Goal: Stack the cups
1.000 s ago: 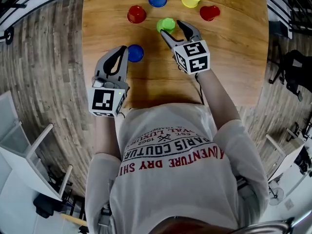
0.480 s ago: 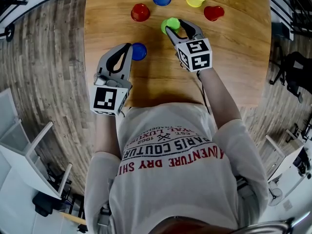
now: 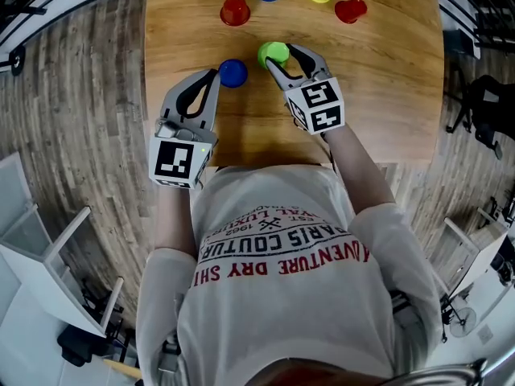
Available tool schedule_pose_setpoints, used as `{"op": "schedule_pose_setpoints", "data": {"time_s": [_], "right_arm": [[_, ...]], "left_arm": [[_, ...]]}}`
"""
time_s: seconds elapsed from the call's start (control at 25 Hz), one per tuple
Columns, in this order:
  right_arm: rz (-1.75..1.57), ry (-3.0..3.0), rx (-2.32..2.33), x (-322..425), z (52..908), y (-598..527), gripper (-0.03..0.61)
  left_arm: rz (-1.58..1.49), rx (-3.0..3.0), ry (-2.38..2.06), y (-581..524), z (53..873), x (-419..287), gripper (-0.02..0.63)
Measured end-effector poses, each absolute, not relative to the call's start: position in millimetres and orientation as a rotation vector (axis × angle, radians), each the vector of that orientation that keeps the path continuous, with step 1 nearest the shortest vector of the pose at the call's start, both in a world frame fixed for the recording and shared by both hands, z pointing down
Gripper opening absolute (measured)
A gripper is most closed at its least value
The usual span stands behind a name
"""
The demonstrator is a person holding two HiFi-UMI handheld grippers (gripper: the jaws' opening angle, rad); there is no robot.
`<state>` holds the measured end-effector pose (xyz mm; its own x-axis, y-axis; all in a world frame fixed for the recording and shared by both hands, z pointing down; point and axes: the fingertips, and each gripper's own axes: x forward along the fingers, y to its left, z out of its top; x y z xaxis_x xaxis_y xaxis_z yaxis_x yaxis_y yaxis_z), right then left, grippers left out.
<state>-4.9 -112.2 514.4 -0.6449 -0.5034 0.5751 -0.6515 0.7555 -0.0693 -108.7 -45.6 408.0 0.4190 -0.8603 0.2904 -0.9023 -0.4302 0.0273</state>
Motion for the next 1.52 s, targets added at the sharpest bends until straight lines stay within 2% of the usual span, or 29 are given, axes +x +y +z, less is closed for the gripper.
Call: {"op": "schedule_pose_setpoints", "data": {"time_s": [0.76,0.84,0.96,1.52], "right_arm": [[0.446,-2.356,0.896,-17,542,-63,0.229],[0.457,-2.358,0.884,-18,542,-62,0.249],[0.459,-2.398,0.89,-20,530,-61,0.29],[0.298,-2.525,0.83,-40,457,-126,0.295]], "left_arm": [[0.392,2.559,-1.475,-1,412,-115,0.015],[0.386,2.554,-1.476,-1,413,-116,0.015],[0.386,2.552,-1.479,0,413,-119,0.015],[0.301,2.498,-1.559,-46,407,-128,0.015]]}}
